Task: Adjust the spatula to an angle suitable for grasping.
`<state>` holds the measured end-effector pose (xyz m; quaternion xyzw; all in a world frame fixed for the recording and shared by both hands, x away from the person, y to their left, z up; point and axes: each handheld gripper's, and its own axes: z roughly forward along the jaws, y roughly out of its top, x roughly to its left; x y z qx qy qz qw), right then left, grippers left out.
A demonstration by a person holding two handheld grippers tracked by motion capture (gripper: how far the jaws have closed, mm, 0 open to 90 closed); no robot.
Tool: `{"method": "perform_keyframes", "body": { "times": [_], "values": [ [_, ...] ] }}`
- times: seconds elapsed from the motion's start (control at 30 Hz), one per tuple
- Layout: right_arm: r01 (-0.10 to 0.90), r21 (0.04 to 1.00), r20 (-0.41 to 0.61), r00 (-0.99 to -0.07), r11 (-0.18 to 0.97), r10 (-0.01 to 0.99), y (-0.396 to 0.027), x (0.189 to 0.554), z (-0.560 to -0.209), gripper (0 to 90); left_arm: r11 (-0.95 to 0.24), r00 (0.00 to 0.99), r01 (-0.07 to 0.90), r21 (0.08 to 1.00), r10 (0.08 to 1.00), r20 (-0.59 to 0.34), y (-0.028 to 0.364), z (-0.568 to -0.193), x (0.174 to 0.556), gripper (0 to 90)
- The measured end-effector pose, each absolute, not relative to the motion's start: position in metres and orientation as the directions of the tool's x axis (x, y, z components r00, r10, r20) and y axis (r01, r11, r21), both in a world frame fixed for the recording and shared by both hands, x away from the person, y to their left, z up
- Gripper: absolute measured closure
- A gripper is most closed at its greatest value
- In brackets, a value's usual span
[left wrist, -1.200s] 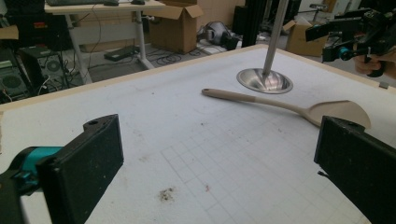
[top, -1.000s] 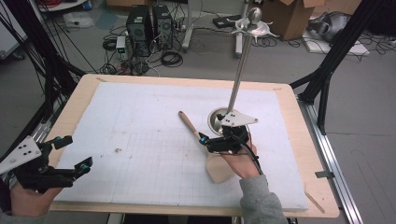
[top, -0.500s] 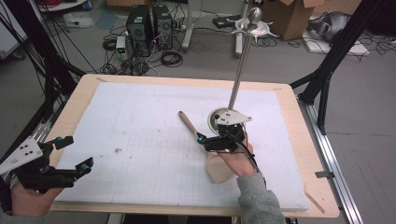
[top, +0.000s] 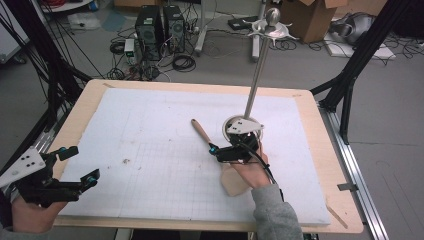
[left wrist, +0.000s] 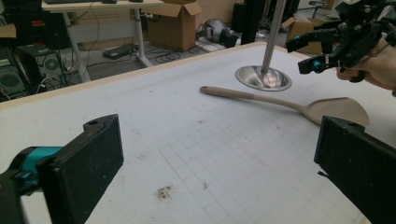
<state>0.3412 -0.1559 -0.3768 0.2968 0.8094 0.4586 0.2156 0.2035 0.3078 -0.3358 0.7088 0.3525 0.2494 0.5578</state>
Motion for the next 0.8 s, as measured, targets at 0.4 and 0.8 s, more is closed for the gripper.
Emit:
{"method": "perform_keyframes", "body": {
  "times": [0.4,0.8],
  "values": [
    [0.296,0.865,-0.069,-0.730,0.406,0.680,-0.1560,0.3439,-0.3802,9.5,-0.127,0.625,0.224,0.966,0.780,-0.042,0.3094,-0.3363,0.2028,1.7],
    [0.322,0.844,-0.065,-0.732,0.429,0.678,-0.1568,0.3436,-0.3836,9.6,-0.126,0.623,0.227,0.966,0.781,-0.045,0.3100,-0.3370,0.2027,1.7]
  ]
}}
